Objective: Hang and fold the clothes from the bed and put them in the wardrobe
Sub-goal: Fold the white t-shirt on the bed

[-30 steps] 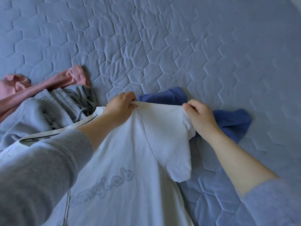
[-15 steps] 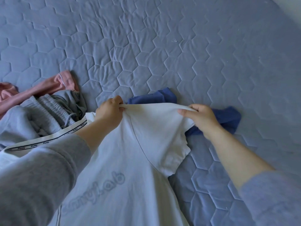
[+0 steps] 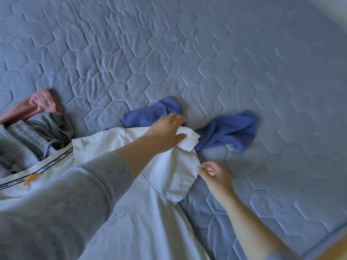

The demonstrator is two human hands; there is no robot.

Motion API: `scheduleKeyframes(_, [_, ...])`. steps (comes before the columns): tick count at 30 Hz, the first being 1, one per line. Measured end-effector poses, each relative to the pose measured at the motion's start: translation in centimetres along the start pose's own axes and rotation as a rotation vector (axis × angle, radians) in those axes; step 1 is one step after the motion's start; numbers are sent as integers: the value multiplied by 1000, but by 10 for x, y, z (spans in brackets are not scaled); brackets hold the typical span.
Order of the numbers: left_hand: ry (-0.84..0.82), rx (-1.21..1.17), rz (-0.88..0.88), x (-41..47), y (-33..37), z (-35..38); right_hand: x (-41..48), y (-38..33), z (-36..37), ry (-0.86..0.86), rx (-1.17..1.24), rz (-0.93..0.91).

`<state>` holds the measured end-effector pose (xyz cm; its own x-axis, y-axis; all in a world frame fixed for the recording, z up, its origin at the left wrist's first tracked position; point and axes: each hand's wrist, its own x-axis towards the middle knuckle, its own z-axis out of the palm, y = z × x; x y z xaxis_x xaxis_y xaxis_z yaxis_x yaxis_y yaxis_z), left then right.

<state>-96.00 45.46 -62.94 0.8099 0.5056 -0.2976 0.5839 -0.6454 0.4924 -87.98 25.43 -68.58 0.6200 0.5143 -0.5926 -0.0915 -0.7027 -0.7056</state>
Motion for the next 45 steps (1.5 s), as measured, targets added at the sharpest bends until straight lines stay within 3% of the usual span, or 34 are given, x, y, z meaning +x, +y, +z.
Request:
scheduleKeyframes(7, [-161,203,-71,23,29,13,-8,5,2,-124,29,-52])
scheduleKeyframes(10, [-87,162,-52,22,34,2,-13,7,-6,-21,85,-42])
scheduleKeyframes(13, [90,-92,-78,17,31,-17,-20,10,-18,131,51,-92])
scheduleKeyframes(16, [201,-129,-80,11,24,-34,-29,7,-23,165,32,-116])
scheduleKeyframes(23, [260,-68,-55,-14,16,-61,-55,-21,-23,182,96,-119])
scheduleKeyframes(27, [231,-254,-126,-42,14,-74,-84,-31,-16,228,80,-199])
scheduleKeyframes(32, [309,-341,-212,-100,2,-82,-132,-35,7,260,61,-319])
scheduleKeyframes(39, [390,-411,-365,-178,-44,-75,-180,-32,56,48,-273,-593])
scheduleKeyframes(45, [422,-387,-503,-217,-105,-26,-180,-4,115,-172,-524,-643])
